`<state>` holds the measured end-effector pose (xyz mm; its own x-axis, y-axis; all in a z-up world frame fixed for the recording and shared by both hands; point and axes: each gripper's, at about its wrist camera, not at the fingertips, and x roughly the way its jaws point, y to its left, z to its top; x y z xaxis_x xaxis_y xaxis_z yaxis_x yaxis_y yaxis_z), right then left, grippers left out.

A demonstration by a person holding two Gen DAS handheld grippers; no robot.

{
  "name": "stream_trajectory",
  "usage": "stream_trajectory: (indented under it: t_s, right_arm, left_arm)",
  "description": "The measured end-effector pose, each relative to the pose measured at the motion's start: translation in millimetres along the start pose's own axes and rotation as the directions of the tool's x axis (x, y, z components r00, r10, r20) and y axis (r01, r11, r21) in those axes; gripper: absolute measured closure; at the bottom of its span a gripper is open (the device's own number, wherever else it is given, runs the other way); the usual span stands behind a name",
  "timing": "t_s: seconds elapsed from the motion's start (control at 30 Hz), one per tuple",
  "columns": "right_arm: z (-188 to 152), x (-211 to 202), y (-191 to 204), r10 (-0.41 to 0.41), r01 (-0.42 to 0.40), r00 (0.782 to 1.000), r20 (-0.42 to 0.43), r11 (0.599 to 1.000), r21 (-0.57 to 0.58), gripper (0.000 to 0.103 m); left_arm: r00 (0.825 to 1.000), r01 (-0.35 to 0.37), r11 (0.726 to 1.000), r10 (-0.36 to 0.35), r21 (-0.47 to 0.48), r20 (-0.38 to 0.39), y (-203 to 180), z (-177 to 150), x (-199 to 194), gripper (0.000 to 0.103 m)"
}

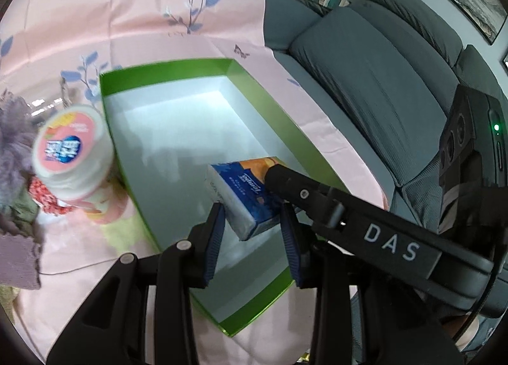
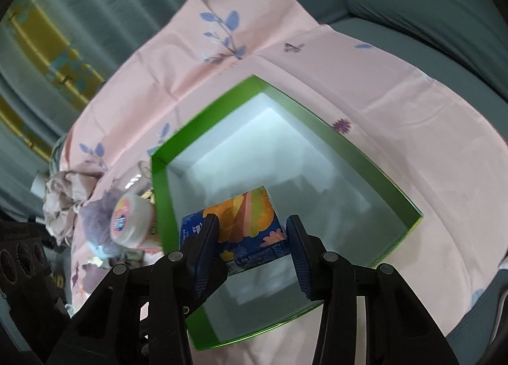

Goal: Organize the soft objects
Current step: 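Carry the tissue pack into the green box and open the right gripper, then return the right tool to the pile and grasp the purple towel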

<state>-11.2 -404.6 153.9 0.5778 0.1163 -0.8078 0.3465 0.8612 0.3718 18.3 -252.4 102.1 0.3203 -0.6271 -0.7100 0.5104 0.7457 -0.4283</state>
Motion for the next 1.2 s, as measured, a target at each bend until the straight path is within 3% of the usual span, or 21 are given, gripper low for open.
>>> stream_trajectory:
  t_s: [0.27,0.33,0.4,0.5,0.6,0.77,0.87,1.07,1.2]
  right_arm:
    - [3.1,-5.3,-8.2,-0.092,0.091,0.995,0.045,0.996,0.020,0.057]
    - [3.3,-11.8,-7.0,-0.099,0.098,0.992,0.078,0.995,0.016,0.055]
    - [3.4,-16.6,-4.7,-0.116,0.115,0.988,0.102,0.993,0.011,0.037]
    - [2.8,-22.3,2.4,-0.135,0.139,0.980,0.146,0.990,-0.018,0.021]
    - [0.9,-29.0,11.9,-0.128,0.138,0.976,0.178,0.989,-0.046,0.019]
    - [-3.8,-36.9,32.6,-0.115,0.137,0.969,0.218,0.986,-0.090,0.016]
    - [-9.0,-41.5,48.8,-0.074,0.107,0.969,0.234,0.986,-0.129,0.016]
    - [-25.1,-46.3,93.0,0.055,0.000,0.970,0.236,0.974,-0.225,0.015]
    - [-41.2,-39.3,126.1,0.149,-0.093,0.971,0.187,0.956,-0.277,0.015]
  left_arm:
    - [1.000,0.012,1.000,-0.012,0.012,-0.011,-5.7,-2.4,5.6,0.069]
    - [1.000,0.003,1.000,-0.003,0.011,-0.002,-4.8,-3.0,0.1,0.062]
    - [1.000,-0.012,1.000,0.012,-0.003,0.012,-0.5,-2.9,-7.7,0.043]
    - [0.997,-0.034,0.999,0.034,-0.009,0.069,7.0,-4.4,-26.4,0.024]
    - [0.986,-0.095,0.995,0.094,-0.001,0.139,16.3,-9.6,-52.4,0.015]
    - [0.968,-0.146,0.988,0.153,-0.049,0.199,44.9,-21.4,-95.6,0.014]
    - [0.938,-0.222,0.969,0.243,-0.110,0.247,71.2,-33.6,-128.8,0.002]
    - [0.853,-0.373,0.890,0.440,-0.261,0.283,131.5,-66.1,-188.1,0.001]
    - [0.820,-0.416,0.835,0.516,-0.360,0.248,172.5,-93.1,-208.5,0.001]
